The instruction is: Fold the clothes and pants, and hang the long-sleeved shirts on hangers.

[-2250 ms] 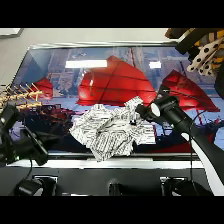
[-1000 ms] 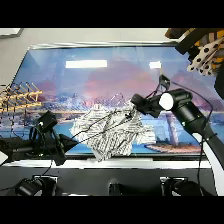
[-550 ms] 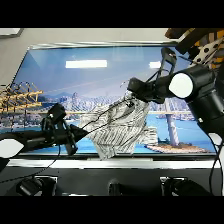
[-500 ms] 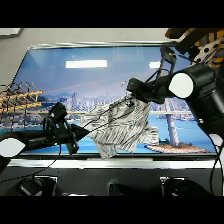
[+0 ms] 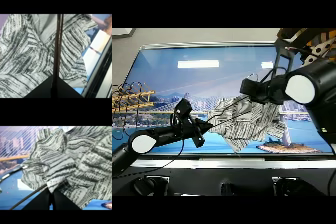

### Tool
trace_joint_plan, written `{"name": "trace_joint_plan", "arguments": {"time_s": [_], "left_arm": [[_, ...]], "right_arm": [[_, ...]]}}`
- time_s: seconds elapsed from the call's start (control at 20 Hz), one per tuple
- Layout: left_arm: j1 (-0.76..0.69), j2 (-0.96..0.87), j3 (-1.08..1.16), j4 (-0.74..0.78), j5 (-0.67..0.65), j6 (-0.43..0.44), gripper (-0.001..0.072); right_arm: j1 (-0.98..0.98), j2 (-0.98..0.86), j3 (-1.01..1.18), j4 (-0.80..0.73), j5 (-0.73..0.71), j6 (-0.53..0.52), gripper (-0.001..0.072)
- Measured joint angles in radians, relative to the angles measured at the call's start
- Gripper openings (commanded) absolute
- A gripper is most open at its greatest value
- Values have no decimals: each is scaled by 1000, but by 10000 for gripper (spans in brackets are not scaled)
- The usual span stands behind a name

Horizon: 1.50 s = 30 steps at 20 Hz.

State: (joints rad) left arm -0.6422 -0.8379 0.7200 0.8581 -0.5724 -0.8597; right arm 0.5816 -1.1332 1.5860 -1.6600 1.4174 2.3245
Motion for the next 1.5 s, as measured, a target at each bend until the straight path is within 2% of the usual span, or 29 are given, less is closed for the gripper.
{"name": "trace_joint_plan", "arguments": {"time_s": [0.2,0.25,0.35,0.45,0.5,0.7,0.85,0.95,1.0,1.1,1.25,1.4,1.5], "left_arm": [[-5,-18,0,-39,40,-2,15],[-6,-21,0,-47,49,-3,15],[-7,-25,0,-57,58,-4,15],[-7,-27,0,-62,66,-8,15],[-7,-28,0,-64,67,-8,15],[-7,-29,0,-66,69,-5,15],[-7,-29,0,-66,69,-4,15],[-7,-29,0,-66,69,-4,16],[-7,-29,0,-66,69,-4,15],[-7,-29,0,-66,69,-3,16],[-7,-29,0,-66,69,-3,16],[-7,-29,0,-66,68,-3,16],[-7,-29,0,-66,68,-1,16]], "right_arm": [[2,3,2,-33,8,-4,32],[2,4,2,-39,8,-8,78],[3,4,2,-42,14,-12,217],[3,4,2,-50,13,-19,423],[3,5,2,-55,8,-23,470],[-10,29,9,-73,-16,-45,485],[-147,58,28,-87,-16,-82,481],[-319,56,34,-4,-23,-243,486],[-409,42,36,53,-22,-381,489],[-547,0,39,137,5,-706,508],[-643,-91,40,276,27,-1242,518],[-663,-176,41,447,31,-1682,519],[-650,-218,41,516,10,-1890,519]]}}
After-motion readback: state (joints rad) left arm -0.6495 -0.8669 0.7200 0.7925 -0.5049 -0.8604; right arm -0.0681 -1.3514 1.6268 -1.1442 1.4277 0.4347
